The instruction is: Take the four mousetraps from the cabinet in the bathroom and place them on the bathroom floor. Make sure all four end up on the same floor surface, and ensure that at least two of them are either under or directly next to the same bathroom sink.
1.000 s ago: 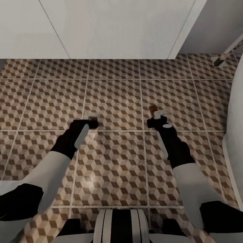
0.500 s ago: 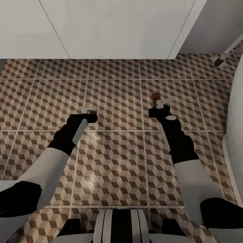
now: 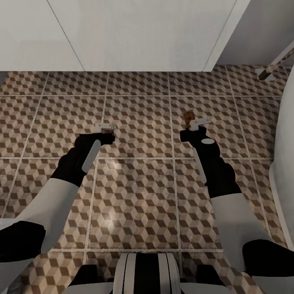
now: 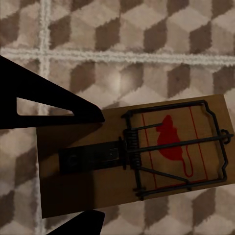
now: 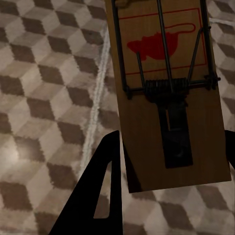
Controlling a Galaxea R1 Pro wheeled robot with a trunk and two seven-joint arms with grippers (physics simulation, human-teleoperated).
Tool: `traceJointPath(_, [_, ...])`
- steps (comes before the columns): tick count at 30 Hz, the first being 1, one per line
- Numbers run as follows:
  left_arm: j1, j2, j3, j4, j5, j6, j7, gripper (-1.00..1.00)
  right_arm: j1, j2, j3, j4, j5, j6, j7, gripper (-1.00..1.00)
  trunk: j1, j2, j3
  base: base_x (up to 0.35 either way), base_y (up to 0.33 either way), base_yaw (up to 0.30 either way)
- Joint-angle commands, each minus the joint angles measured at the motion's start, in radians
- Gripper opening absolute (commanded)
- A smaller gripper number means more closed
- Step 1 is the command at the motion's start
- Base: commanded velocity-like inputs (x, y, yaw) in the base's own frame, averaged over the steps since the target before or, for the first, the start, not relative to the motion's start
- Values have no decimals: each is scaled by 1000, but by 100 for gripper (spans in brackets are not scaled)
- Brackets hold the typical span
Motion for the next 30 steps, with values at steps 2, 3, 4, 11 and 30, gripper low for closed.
traceJointPath(2, [-1, 1, -4, -1, 11, 3, 9, -100, -1, 0, 2, -1, 7, 7, -2, -100, 0, 0, -1, 0, 0, 0])
traceJointPath(3, [-1, 1, -4, -1, 11, 3, 9, -100, -1, 0, 2, -1, 7, 7, -2, -100, 0, 0, -1, 0, 0, 0])
traceJointPath(4, [-1, 1, -4, -2, 11, 3, 9, -100, 0, 0, 2, -1, 7, 7, -3, -100, 0, 0, -1, 0, 0, 0])
traceJointPath(11, [-1, 1, -5, -3, 11, 3, 10, -100, 1, 0, 2, -1, 7, 7, -2, -100, 0, 0, -1, 0, 0, 0])
traceJointPath(30, [-1, 1, -5, -3, 11, 3, 11, -100, 1, 0, 2, -1, 7, 7, -3, -100, 6, -3, -57, 0, 0, 0])
